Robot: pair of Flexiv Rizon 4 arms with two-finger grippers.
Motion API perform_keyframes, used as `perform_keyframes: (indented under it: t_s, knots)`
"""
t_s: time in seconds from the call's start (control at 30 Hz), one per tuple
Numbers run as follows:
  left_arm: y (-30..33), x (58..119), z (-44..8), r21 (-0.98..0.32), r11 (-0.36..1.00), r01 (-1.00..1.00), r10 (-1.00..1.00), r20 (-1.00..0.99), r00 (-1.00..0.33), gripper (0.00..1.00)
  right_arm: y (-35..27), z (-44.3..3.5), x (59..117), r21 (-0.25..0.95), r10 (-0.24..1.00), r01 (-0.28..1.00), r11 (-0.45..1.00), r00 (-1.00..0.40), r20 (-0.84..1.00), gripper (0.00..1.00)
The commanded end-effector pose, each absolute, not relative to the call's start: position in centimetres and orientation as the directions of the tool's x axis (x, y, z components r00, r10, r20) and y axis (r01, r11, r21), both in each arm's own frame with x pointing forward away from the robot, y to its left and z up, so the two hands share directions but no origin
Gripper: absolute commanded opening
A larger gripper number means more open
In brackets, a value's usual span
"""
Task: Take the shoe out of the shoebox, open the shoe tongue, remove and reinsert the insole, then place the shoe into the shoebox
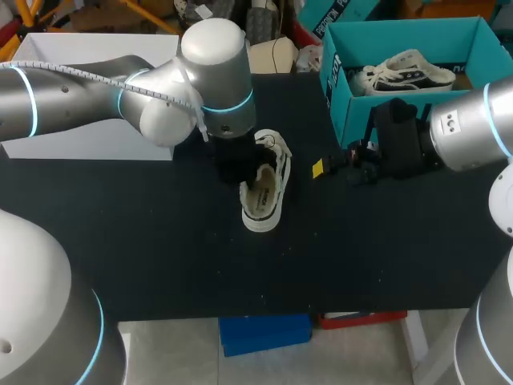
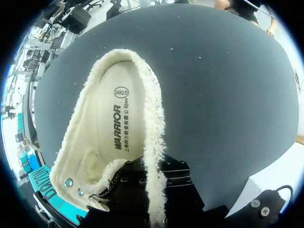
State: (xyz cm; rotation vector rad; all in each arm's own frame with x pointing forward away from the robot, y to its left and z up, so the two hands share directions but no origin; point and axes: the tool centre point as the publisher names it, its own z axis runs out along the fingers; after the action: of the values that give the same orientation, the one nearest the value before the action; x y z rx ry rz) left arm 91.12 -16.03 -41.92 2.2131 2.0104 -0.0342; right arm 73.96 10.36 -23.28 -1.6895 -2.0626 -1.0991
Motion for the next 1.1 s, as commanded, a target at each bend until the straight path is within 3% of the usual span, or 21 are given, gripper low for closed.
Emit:
perform_keyframes:
  t_s: [0.03,0.43,0.63,0.8,1.1]
  knots:
    - [-16.3,91.4,-41.5,0.115,-0.094,0.989,0.985,-0.135,0.109,0.0,10.4,-23.2,74.0,0.386,0.729,0.922,0.04,-0.291,0.62,1.0]
    - [-16.8,91.5,-32.7,0.157,0.002,0.988,0.978,-0.209,0.031,0.0,10.4,-23.2,74.0,0.386,0.729,0.922,0.04,-0.291,0.62,1.0]
    - [-16.4,91.5,-25.0,0.202,0.208,0.957,0.94,-0.312,-0.138,0.0,10.4,-23.2,74.0,0.386,0.729,0.922,0.04,-0.291,0.62,1.0]
    - [-14.0,92.2,-19.8,0.204,0.472,0.858,0.833,-0.422,-0.358,0.0,10.4,-23.2,74.0,0.386,0.729,0.922,0.04,-0.291,0.62,1.0]
    - [-4.9,93.4,-17.1,0.173,0.701,0.692,0.667,-0.502,-0.55,0.0,10.4,-23.2,74.0,0.386,0.729,0.922,0.04,-0.291,0.62,1.0]
